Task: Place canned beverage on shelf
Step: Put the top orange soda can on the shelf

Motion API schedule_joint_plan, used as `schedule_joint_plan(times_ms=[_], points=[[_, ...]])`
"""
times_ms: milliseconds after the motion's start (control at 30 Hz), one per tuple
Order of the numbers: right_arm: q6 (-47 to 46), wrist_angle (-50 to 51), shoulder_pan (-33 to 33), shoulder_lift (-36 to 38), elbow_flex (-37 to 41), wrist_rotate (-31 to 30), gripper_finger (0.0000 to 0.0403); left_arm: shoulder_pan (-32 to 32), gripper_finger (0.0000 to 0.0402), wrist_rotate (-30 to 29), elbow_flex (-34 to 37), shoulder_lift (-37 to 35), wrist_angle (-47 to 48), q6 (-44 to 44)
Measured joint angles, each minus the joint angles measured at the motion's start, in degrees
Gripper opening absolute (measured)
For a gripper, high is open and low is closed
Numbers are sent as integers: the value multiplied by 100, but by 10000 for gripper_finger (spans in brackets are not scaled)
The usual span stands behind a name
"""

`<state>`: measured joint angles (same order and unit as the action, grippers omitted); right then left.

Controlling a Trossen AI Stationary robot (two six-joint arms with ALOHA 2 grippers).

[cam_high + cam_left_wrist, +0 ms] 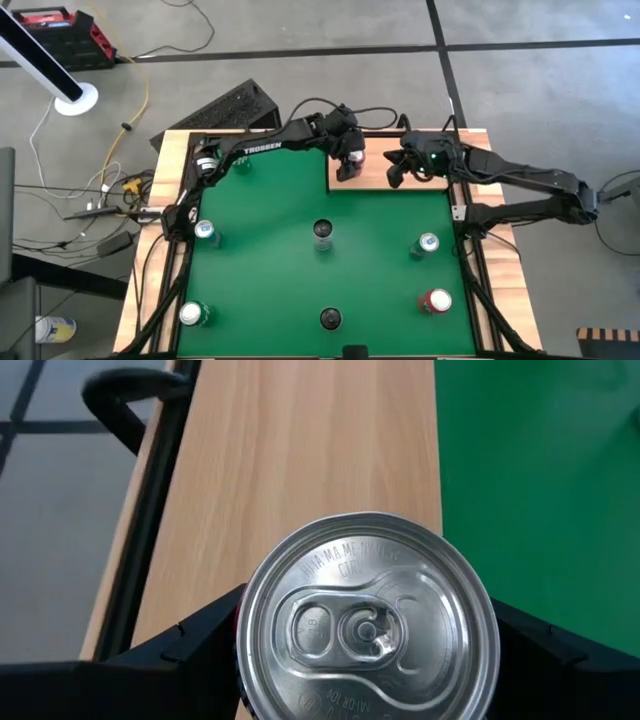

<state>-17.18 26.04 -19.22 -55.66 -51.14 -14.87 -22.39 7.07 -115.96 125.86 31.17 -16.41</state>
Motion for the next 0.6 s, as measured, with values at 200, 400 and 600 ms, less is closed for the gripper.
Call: schedule_joint_plan(times_ms=[200,400,600], points=[[-195,-540,-7,30,316,177,27,18,281,5,-2,42,226,61],[-254,-574,57,4,324,276,19,41,281,112,-2,72,270,219],[-294,-577,172,8,324,303,27,52,281,129,-2,76,178,337]])
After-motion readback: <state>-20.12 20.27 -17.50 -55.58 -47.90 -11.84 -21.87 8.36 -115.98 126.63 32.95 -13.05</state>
